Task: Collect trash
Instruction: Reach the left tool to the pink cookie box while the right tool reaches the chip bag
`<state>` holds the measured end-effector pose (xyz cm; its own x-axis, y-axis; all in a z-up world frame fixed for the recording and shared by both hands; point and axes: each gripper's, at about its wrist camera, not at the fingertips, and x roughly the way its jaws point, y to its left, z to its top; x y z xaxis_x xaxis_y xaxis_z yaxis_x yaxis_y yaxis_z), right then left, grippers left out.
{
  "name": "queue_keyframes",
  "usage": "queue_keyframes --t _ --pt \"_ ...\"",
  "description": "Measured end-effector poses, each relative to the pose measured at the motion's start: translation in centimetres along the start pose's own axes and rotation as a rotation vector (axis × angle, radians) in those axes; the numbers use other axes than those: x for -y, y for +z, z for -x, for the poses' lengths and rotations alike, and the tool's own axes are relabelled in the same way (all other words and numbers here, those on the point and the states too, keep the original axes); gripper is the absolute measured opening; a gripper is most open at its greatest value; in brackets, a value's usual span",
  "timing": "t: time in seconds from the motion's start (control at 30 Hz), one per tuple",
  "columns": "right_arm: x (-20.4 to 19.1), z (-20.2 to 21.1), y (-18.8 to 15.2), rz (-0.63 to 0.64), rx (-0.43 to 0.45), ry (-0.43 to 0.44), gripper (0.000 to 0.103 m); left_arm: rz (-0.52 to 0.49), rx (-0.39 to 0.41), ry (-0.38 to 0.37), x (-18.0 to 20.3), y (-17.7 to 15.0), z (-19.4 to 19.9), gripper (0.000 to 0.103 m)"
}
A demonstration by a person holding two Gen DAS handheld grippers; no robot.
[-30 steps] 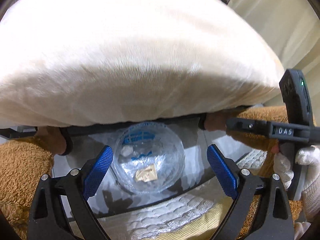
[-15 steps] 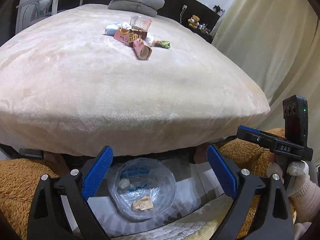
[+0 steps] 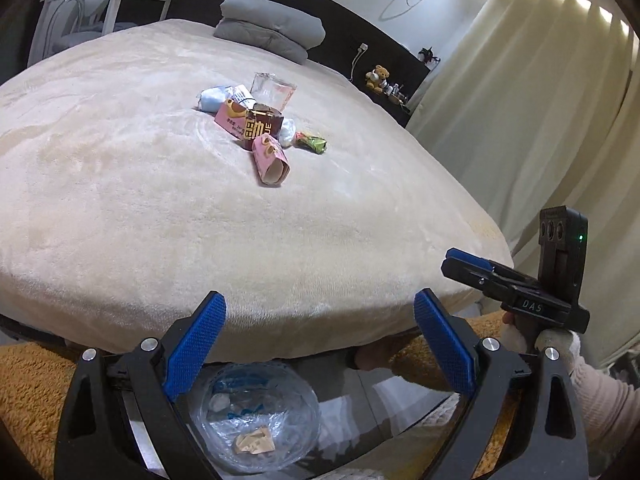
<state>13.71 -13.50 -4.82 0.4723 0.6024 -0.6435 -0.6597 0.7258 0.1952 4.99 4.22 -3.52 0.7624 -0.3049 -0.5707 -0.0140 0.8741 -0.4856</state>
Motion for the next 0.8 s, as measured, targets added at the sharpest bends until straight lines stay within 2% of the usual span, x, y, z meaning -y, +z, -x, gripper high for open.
queue_keyframes --t 0.17,0.4,0.6,0.8 --pt "0.8 -2.3 3.4 0.036 -0.002 0.004 0.071 0.096 -0.009 -0.053 -1.7 2.9 -1.4 0.093" --pt "2.8 -6.6 8.1 0.022 -0.031 0.021 0.071 0.213 -0.050 -0.134 -3.8 6.6 -4.1 0.093" --pt "4.3 -10.4 11.8 0.041 -0.048 0.004 0.071 0.235 -0.100 -0.159 -4.8 9.7 -7.1 0.093" --pt "5.8 -14.7 14.8 0.035 -0.087 0.019 0.071 0.260 -0.171 -0.140 -6.3 12.4 -10.5 0.092"
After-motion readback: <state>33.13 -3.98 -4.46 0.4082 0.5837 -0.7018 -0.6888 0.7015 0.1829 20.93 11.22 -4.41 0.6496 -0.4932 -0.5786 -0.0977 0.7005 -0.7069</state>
